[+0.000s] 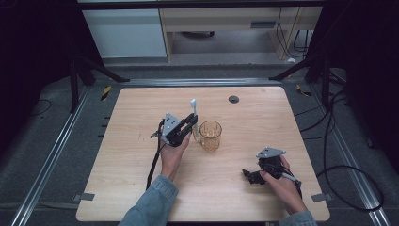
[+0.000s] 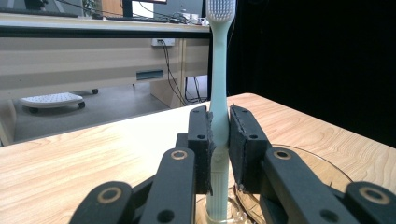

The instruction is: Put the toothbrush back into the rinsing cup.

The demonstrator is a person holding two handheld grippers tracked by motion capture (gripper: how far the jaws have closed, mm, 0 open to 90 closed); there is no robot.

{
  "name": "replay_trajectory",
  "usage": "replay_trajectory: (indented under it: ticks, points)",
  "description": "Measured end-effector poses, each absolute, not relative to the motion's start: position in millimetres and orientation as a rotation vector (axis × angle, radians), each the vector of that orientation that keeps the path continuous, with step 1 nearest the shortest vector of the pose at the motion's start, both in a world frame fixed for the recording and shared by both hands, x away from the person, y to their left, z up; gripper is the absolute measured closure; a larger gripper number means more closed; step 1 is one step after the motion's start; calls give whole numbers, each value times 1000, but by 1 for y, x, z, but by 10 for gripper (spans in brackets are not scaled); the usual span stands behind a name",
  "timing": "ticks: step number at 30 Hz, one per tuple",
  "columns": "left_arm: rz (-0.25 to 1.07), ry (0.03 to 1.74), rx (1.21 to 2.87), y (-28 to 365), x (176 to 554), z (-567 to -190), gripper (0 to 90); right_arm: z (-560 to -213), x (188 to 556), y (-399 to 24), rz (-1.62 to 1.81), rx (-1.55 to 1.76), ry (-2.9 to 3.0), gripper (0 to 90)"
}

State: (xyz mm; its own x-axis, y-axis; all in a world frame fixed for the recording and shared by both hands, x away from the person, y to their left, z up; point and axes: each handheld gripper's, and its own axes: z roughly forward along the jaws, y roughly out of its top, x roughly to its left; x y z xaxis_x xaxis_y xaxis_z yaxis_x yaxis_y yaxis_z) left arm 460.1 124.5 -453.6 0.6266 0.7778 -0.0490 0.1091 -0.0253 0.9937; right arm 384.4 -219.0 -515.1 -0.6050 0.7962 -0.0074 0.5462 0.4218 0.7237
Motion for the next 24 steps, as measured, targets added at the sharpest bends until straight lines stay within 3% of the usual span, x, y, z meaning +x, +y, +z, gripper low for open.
replay_trajectory:
  ticks: [24]
  points:
    - [634, 774, 1554, 126, 456, -464, 785, -515, 384, -219, 992, 1151, 2330, 4]
